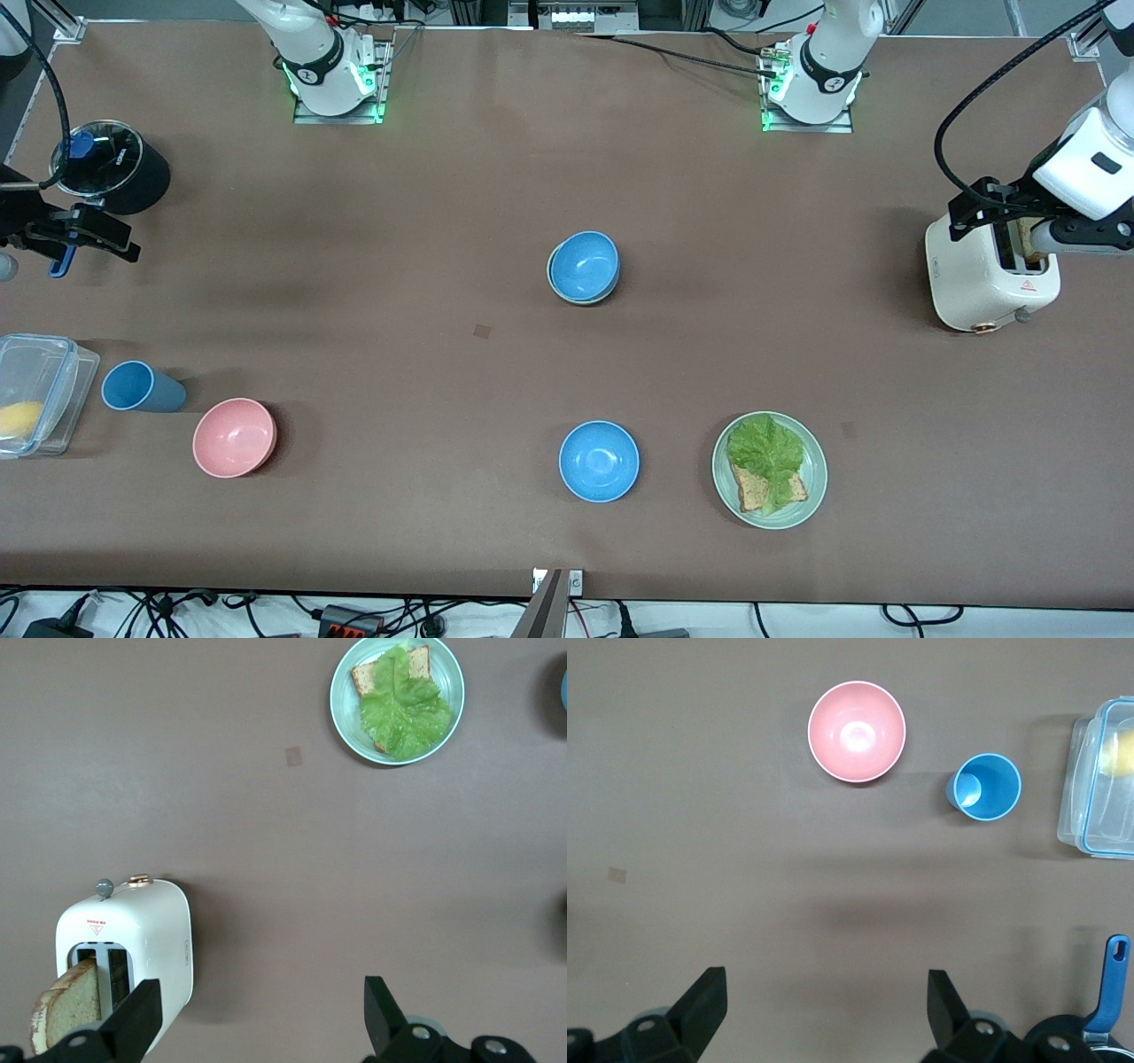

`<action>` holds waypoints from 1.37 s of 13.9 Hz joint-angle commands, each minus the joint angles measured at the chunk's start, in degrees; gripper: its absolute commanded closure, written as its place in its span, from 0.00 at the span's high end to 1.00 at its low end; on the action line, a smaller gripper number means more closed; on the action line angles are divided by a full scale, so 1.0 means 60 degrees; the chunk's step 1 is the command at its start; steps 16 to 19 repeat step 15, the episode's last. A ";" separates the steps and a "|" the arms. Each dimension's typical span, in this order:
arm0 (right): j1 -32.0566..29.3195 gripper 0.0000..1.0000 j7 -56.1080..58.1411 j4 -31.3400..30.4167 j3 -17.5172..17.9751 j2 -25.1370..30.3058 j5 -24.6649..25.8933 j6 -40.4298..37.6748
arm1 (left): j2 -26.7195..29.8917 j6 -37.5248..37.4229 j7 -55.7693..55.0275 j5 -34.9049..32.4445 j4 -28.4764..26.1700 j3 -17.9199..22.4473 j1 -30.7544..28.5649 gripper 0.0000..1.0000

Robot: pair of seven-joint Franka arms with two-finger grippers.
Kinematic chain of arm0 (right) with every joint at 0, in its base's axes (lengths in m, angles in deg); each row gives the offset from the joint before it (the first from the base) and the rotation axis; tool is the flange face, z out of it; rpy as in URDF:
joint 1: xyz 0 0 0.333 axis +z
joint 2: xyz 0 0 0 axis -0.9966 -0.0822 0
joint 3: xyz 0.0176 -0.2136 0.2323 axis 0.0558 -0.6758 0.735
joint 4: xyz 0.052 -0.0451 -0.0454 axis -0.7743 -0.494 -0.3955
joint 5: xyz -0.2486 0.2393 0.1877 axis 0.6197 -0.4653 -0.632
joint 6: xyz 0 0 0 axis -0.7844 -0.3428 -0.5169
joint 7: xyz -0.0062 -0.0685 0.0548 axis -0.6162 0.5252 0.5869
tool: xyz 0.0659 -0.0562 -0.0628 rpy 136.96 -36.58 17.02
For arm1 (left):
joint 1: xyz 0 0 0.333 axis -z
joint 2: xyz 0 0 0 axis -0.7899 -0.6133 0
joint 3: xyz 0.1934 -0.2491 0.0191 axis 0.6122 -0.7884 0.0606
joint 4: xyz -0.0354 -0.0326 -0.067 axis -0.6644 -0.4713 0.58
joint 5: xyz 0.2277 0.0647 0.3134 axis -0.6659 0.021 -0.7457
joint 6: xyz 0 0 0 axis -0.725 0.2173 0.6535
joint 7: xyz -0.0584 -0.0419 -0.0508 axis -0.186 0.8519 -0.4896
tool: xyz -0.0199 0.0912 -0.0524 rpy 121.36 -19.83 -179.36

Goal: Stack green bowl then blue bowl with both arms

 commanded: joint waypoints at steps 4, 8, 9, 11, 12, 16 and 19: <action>0.0047 1.00 0.0020 -0.0310 -0.0016 0.0278 0.0144 0.0126 | 0.0229 0.0062 0.0114 0.0516 -0.0326 0.0124 0.0079 1.00; 0.0077 1.00 0.0020 -0.0573 -0.0016 0.0395 0.0144 0.0111 | -0.0048 -0.0026 0.0215 0.0546 -0.0166 0.0095 0.0007 1.00; 0.0062 1.00 0.0020 -0.0748 -0.0016 0.0512 0.0158 0.0140 | -0.0064 -0.0012 0.0217 0.0561 -0.0150 0.0094 -0.0023 1.00; 0.0077 1.00 0.0020 -0.1012 -0.0016 0.0760 0.0392 0.0300 | -0.0049 -0.0026 0.0217 0.0546 -0.0150 0.0007 -0.0009 1.00; 0.0077 1.00 0.0020 -0.1130 -0.0001 0.0863 0.0407 0.0389 | -0.0064 -0.0026 0.0217 0.0546 -0.0150 0.0006 0.0006 1.00; 0.0077 1.00 -0.0010 -0.1481 -0.0001 0.1098 0.0393 0.0535 | -0.0064 -0.0026 0.0202 0.0561 -0.0150 -0.0008 0.0021 1.00; 0.0077 1.00 -0.0010 -0.1481 -0.0001 0.1098 0.0393 0.0535 | -0.0064 -0.0026 0.0202 0.0561 -0.0150 -0.0008 0.0021 1.00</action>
